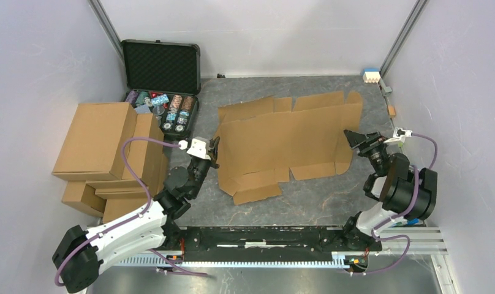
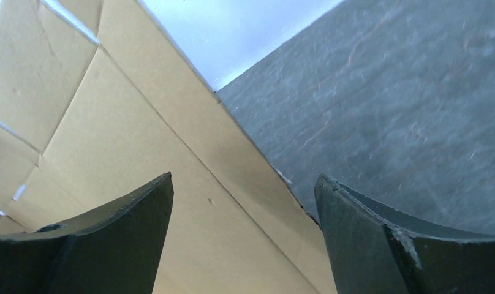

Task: Fold the paper box

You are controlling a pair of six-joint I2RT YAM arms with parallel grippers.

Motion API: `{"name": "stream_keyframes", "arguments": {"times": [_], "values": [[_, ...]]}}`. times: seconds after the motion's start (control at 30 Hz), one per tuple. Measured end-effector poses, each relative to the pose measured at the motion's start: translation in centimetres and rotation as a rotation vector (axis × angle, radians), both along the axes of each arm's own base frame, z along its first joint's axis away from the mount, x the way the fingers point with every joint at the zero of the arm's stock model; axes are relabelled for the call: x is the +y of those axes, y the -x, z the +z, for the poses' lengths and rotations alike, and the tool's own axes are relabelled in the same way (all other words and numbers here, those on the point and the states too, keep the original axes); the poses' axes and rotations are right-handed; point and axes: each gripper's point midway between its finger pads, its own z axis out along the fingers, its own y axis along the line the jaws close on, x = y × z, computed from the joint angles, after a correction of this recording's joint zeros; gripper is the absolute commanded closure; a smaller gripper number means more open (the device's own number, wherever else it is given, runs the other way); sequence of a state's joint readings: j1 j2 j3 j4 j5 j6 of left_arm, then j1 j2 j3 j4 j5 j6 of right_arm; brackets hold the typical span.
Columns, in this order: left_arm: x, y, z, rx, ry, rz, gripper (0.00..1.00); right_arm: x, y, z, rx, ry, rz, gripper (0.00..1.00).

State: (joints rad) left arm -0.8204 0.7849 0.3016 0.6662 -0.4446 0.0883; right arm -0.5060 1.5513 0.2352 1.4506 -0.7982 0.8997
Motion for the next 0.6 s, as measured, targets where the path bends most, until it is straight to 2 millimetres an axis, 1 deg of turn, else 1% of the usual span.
{"name": "stream_keyframes", "arguments": {"times": [0.07, 0.1, 0.23, 0.27, 0.33, 0.43, 0.5, 0.6], "values": [[0.1, 0.0, 0.2, -0.004, 0.005, 0.003, 0.98, 0.3, -0.2, -0.9, 0.048, -0.067, 0.022, 0.2], [0.1, 0.0, 0.2, -0.005, 0.006, 0.003, 0.98, 0.6, -0.1, -1.0, 0.058, -0.088, 0.031, 0.25], [0.3, 0.0, 0.2, -0.003, 0.007, 0.013, 0.98, 2.2, 0.3, 0.5, 0.021, -0.076, 0.093, 0.44], [0.3, 0.0, 0.2, -0.002, 0.007, 0.016, 0.98, 2.5, 0.5, 1.1, 0.002, -0.06, 0.103, 0.46], [0.4, -0.1, 0.1, -0.001, 0.007, 0.019, 0.98, 2.9, 1.2, 2.3, -0.044, -0.021, 0.113, 0.49], [0.4, -0.1, 0.1, -0.001, 0.007, 0.02, 0.98, 3.5, 2.3, 4.0, -0.119, 0.05, 0.119, 0.5], [0.4, -0.1, 0.1, -0.001, 0.007, 0.021, 0.98, 4.0, 3.3, 5.2, -0.186, 0.124, 0.121, 0.52], [0.4, -0.1, 0.2, -0.001, 0.007, 0.02, 0.98, 4.6, 4.4, 6.5, -0.264, 0.233, 0.115, 0.52]]}}
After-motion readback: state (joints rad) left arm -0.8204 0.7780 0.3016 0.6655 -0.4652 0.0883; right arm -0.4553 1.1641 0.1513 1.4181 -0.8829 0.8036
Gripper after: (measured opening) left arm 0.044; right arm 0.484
